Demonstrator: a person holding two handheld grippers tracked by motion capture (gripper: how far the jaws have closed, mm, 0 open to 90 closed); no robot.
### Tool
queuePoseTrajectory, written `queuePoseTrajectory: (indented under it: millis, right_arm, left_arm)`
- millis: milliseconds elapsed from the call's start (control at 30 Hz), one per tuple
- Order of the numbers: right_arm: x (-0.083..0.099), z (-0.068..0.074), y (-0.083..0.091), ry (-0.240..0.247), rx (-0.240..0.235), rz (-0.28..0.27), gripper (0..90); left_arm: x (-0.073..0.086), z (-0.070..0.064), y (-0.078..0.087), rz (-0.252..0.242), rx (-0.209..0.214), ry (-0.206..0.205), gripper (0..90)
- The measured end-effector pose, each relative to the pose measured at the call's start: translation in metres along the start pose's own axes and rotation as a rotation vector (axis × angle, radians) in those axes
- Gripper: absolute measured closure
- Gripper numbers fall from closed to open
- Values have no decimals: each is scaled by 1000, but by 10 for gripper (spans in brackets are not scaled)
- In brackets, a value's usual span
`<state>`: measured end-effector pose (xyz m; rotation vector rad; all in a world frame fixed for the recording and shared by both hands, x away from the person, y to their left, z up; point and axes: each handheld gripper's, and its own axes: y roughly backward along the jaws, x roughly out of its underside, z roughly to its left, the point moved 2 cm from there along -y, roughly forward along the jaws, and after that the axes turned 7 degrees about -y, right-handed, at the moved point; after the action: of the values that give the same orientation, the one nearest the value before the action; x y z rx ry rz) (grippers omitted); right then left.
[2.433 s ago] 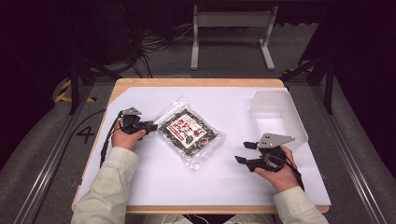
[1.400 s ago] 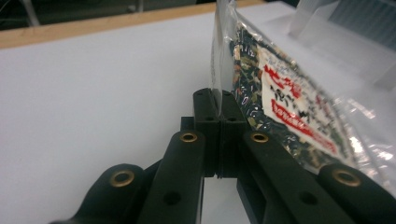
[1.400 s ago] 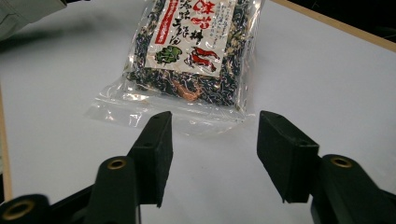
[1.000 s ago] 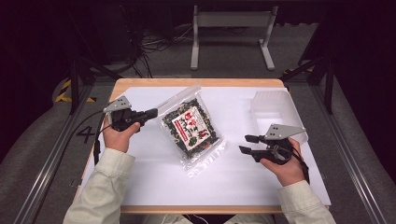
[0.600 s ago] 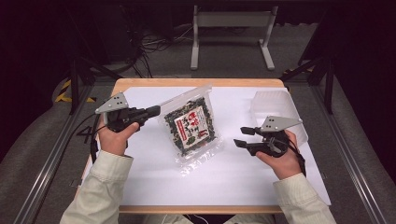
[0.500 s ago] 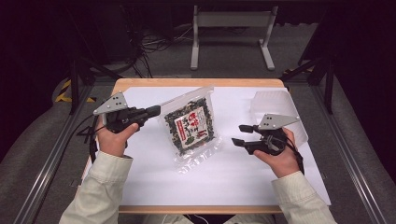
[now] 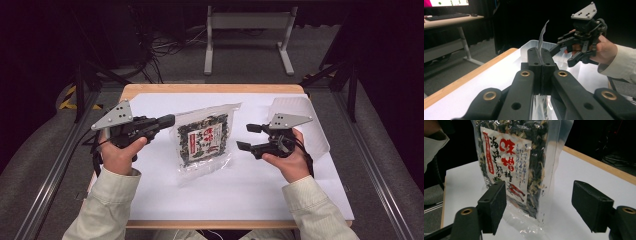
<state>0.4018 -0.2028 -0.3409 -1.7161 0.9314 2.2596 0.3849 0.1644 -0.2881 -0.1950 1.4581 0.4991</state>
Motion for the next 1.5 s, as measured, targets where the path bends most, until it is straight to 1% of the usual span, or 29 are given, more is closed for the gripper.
queuePoseTrajectory:
  millis: [100, 167, 200, 233, 300, 433, 533, 667, 733, 833, 900, 967, 1033, 1100, 1133, 1200, 1233, 1367, 1500]
  right_arm:
    - [0, 0, -6, -3, -6, -23, 263]
    - [-1, 1, -8, 0, -5, -26, 263]
    - [-2, 1, -15, 5, -17, -38, 262]
    - [-2, 1, -15, 5, -17, -38, 262]
    - [-3, 2, -21, 6, -33, -42, 256]
    - [-5, 4, -34, 6, -88, -55, 242]
    - [-5, 6, -40, 12, -111, -59, 240]
    - [-4, 10, -49, 27, -159, -65, 240]
    - [-4, 12, -54, 30, -182, -75, 240]
    - [-4, 15, -58, 37, -211, -86, 257]
    - [-4, 18, -60, 56, -253, -78, 332]
    - [-3, 21, -62, 87, -251, -67, 404]
    - [-2, 21, -62, 102, -247, -53, 464]
    - [-2, 21, -62, 94, -268, -50, 529]
    - [-1, 21, -62, 97, -274, -43, 569]
    - [-1, 24, -60, 122, -292, -30, 664]
    - [-1, 24, -60, 129, -297, -25, 694]
    - [-1, 27, -58, 154, -302, -11, 727]
    - [-1, 27, -56, 166, -303, -7, 743]
  left_arm:
    - [-2, -3, 0, -14, 11, -1, 898]
    - [-3, -3, 0, -19, 15, -6, 898]
    - [-4, -5, 0, -24, 17, -8, 898]
    - [-5, -6, 0, -26, 20, -11, 898]
    - [-6, -8, 1, -29, 24, -18, 898]
    - [-9, -11, 2, -45, 37, -24, 898]
    - [-10, -12, 3, -55, 37, -25, 899]
    - [-13, -16, 5, -69, 42, -33, 899]
    - [-14, -17, 6, -83, 29, -37, 899]
    - [-15, -18, 8, -96, 24, -39, 899]
    - [-15, -18, 8, -99, 24, -36, 899]
    - [-15, -18, 9, -105, 21, -35, 899]
    - [-14, -18, 10, -106, 10, -31, 899]
    - [-14, -17, 11, -109, 2, -28, 900]
    - [-13, -16, 12, -107, -7, -26, 900]
    - [-12, -15, 12, -102, -10, -16, 900]
    - [-11, -14, 12, -100, -12, -17, 899]
    - [-10, -12, 11, -94, -14, -12, 899]
    - [-8, -10, 10, -91, -13, -6, 898]
